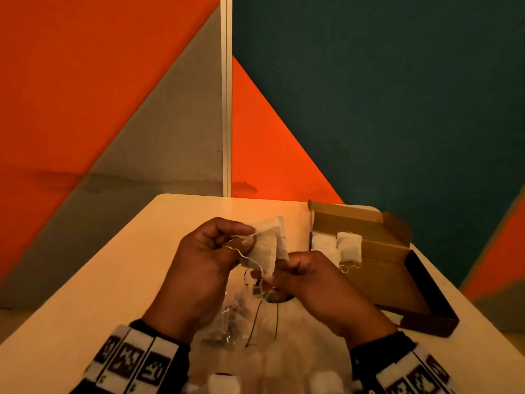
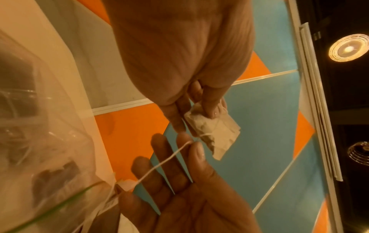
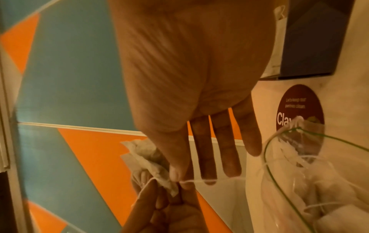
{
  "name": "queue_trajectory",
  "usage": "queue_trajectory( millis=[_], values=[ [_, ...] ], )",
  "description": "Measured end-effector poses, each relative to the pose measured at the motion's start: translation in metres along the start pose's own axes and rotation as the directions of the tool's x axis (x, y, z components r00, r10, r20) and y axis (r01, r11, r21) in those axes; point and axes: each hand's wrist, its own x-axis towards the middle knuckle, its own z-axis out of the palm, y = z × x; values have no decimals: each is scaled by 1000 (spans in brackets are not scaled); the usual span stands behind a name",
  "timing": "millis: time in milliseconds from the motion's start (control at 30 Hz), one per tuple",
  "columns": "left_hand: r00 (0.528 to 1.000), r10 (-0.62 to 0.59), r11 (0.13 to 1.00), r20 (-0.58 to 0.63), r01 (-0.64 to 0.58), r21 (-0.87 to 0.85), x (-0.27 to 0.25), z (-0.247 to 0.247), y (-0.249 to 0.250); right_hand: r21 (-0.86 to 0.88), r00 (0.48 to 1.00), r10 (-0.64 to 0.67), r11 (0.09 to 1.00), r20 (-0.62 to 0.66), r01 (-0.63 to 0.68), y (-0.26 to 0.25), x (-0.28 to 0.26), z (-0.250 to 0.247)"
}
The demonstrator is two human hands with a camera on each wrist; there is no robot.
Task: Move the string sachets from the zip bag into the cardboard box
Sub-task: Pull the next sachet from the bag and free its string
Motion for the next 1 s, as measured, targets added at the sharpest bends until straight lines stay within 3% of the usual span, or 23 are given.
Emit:
queue_trajectory(
  millis=[100, 133, 200, 267, 333, 367, 500, 700, 833, 1000],
  values=[
    [1000, -12, 996, -4, 11, -90, -2, 3, 2, -75, 994, 23, 997, 107, -15, -2, -3, 1],
    [1000, -10, 997, -6, 9, -79, -2, 3, 3, -77, 997, 19, 997, 72, -14, -4, -2, -1],
    [1000, -14, 999, -5, 14, -40, -2, 3, 2, -50, 989, -27, 999, -143, 20, -8, -1, -8],
    [1000, -18, 1000, -2, 18, 23, -2, 2, -1, 106, 943, -152, 976, -297, 190, -12, -1, -16],
    [1000, -21, 996, 2, 21, 84, -3, 4, -3, 232, 929, -258, 918, -264, 321, -17, -5, -16],
    [1000, -23, 995, 5, 22, 102, -4, 5, -4, 267, 939, -273, 908, -211, 324, -19, -8, -13],
    [999, -31, 990, 4, 31, 137, -6, 7, -6, 182, 976, -206, 959, -67, 215, -17, -8, 0],
    [994, -102, 978, -46, 109, 175, -2, 4, -9, 221, 988, -79, 969, -132, 107, -22, -8, -1],
    [992, -118, 958, -46, 126, 258, 0, 0, -7, 34, 967, -126, 990, -222, 137, -21, -7, -10],
    [985, -172, 942, 27, 156, 297, -4, 2, -2, -164, 970, -86, 985, -227, 49, -13, -1, -7]
  ],
)
